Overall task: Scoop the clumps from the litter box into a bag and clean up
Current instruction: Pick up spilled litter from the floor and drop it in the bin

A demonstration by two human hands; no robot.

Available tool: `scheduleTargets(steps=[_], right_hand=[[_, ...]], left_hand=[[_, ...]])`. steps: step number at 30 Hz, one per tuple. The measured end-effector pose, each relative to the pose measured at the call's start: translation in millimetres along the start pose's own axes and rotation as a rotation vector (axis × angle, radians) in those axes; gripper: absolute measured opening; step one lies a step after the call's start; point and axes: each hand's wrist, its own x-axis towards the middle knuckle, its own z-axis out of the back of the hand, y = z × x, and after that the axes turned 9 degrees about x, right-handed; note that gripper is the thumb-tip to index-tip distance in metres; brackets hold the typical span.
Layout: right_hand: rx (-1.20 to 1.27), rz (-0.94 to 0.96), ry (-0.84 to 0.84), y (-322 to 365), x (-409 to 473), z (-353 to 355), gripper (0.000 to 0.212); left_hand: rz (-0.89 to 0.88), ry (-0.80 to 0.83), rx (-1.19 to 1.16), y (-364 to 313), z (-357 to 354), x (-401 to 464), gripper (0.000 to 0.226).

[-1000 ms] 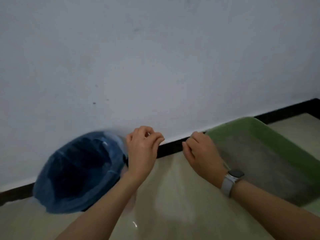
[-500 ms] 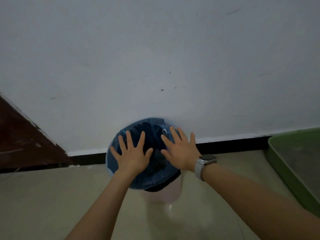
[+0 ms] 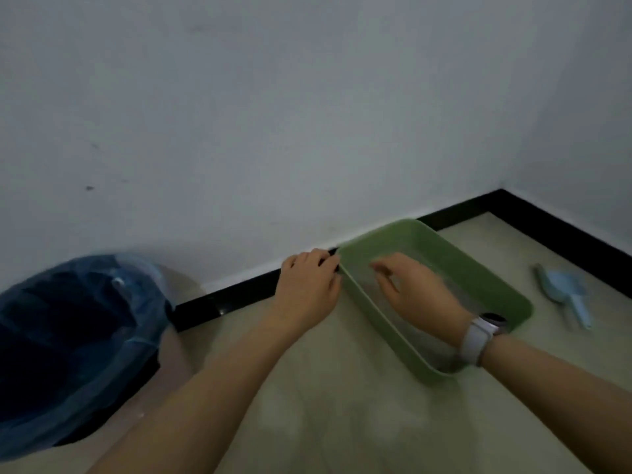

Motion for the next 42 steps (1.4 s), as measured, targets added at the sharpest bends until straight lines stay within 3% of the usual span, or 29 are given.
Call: scheduleTargets(steps=[2, 5, 8, 12, 15, 19, 22, 27, 30, 37, 40, 42], right_hand=[[-0.032, -0.123, 0.058, -42.6, -56.8, 12.3, 0.021], [-0.015, -0.381, 0.149, -98.9, -146.8, 12.7, 0.015], [0.080, -0.659, 0.146, -135.9, -229.6, -4.9, 0.003], [0.144, -0.841, 0.128, -163.8, -303.4, -48.8, 0.013], [0.143, -0.827, 0.109, -173.2, -321.1, -74.7, 0.019], [0.080, -0.836, 0.063, -174.5, -322.2, -95.9, 0.031], [0.085, -0.862, 0.001, -171.7, -320.6, -102.9, 0.040], [0.080, -0.787, -0.152, -175.2, -323.7, -115.6, 0.017], [0.051, -0.740, -0.201, -175.1, -325.0, -119.8, 0.018], [-0.198, -0.580, -0.050, -179.5, -324.5, -124.8, 0.024], [-0.115, -0.596, -0.038, -179.8, -318.8, -119.8, 0.020], [0.086, -0.744, -0.183, -177.5, -314.5, -111.1, 0.017]], left_hand=[[-0.164, 0.185, 0.003, -45.1, -33.3, 0.3, 0.050], [-0.283, 0.397, -0.094, -110.5, -88.3, -19.2, 0.039], [-0.197, 0.562, -0.252, -163.9, -139.2, -63.2, 0.038], [-0.068, 0.591, -0.255, -195.4, -192.2, -142.6, 0.041], [0.005, 0.654, -0.157, -194.1, -208.5, -183.7, 0.050], [-0.035, 0.633, -0.116, -185.6, -219.6, -208.9, 0.064], [-0.059, 0.619, -0.103, -183.7, -217.7, -212.9, 0.061], [-0.056, 0.585, -0.104, -180.2, -225.6, -217.9, 0.058], [0.015, 0.524, -0.153, -185.6, -225.9, -216.7, 0.050], [0.113, 0.455, -0.261, -195.6, -224.8, -211.1, 0.038], [0.120, 0.463, -0.281, -200.3, -223.2, -207.5, 0.039], [0.128, 0.440, -0.271, -203.3, -224.9, -203.9, 0.038]])
